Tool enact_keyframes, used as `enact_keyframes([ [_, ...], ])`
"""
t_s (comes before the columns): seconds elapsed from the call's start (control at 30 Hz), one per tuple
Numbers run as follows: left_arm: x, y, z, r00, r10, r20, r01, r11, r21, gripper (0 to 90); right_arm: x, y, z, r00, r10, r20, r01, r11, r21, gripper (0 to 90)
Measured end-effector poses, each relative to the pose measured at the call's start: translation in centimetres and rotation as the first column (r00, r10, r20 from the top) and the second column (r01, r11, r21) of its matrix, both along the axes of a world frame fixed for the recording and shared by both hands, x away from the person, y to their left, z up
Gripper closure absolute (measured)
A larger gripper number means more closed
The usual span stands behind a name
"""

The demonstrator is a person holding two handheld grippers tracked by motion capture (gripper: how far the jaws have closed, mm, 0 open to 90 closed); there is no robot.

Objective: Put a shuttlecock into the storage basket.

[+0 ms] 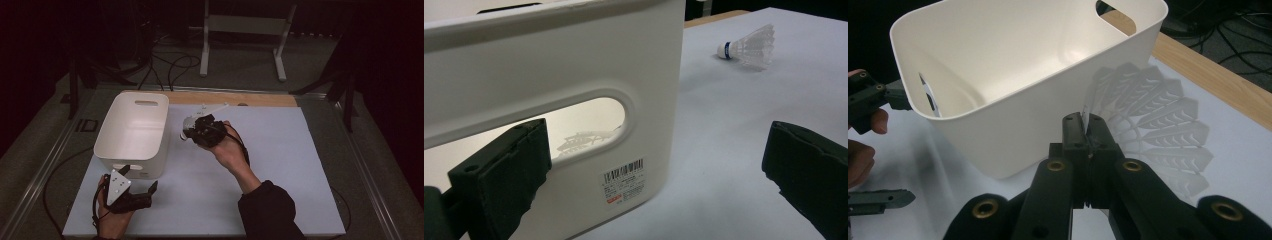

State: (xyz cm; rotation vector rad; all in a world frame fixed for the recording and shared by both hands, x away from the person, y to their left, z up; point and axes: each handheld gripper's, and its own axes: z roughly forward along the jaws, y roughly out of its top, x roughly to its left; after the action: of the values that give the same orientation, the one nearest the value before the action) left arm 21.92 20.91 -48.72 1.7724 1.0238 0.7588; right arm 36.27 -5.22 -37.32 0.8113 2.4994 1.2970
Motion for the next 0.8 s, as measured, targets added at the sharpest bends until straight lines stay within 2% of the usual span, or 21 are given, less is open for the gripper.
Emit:
enact_keyframes([
  [0.8, 0.0, 0.0, 0.0, 1.0000, 0.001, 0.004, -0.001, 1.0000, -0.004, 0.1, -0.4, 0.8, 1.6, 0.9996, 0.009, 0.027, -0.009, 0.999, 0.031, 89.7],
])
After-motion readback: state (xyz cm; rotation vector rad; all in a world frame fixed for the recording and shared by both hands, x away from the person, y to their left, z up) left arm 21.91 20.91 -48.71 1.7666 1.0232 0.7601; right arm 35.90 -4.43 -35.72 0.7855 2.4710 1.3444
